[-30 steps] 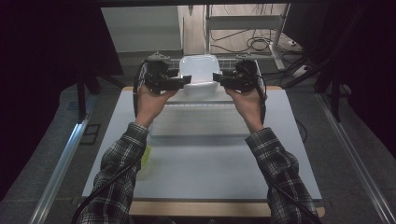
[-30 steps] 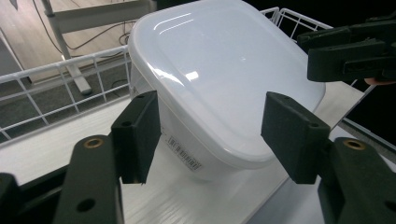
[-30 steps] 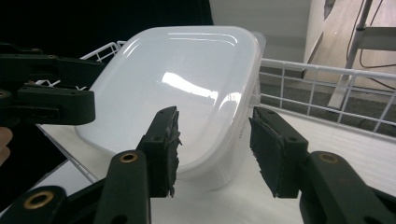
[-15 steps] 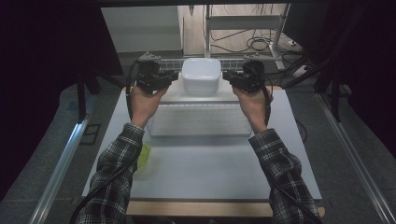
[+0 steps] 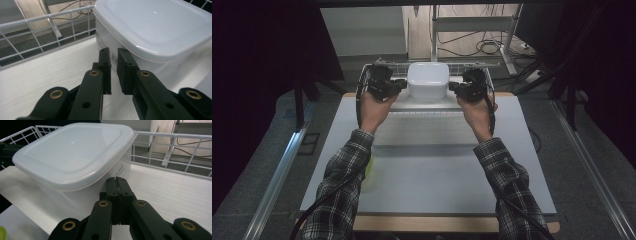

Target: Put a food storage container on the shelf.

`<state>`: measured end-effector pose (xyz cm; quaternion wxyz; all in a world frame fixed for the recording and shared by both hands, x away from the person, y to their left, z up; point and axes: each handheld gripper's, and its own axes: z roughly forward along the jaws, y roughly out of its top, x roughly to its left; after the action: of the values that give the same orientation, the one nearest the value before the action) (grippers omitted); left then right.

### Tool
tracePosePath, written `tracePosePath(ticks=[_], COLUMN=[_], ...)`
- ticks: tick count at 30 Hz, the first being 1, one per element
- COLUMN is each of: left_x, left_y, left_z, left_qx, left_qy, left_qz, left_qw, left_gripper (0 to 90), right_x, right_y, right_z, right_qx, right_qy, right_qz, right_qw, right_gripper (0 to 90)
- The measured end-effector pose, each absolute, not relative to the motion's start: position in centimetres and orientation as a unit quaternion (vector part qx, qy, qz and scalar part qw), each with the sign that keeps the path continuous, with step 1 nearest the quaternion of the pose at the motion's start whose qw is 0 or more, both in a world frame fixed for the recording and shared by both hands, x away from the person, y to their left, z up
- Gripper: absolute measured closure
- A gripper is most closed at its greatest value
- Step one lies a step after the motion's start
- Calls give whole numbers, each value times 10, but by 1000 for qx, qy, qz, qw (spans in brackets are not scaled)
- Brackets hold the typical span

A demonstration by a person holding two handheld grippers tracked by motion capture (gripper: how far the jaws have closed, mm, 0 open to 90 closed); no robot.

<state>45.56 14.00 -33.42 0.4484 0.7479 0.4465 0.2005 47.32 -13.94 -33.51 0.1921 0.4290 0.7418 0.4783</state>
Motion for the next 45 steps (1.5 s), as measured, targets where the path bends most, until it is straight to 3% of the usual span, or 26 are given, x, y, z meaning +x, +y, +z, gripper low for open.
tracePosePath(ticks=[13,19,25,31,45], left_x=[459,443,401,367,314], left_y=[139,146,159,160,171], left_z=[-334,-332,-332,-341,-411], left_qx=[748,743,741,758,768], left_qy=[452,443,404,373,373], left_qz=[204,200,192,198,155], left_qw=[442,460,501,497,498], left_gripper=[782,740,628,493,276], right_x=[474,467,438,404,354], right_y=[-138,-144,-156,-161,-177], right_z=[-333,-334,-332,-340,-394], right_qx=[427,420,386,349,321], right_qy=[743,744,752,769,804], right_qz=[472,476,495,500,473], right_qw=[206,207,202,192,165], right_gripper=[878,841,723,585,359])
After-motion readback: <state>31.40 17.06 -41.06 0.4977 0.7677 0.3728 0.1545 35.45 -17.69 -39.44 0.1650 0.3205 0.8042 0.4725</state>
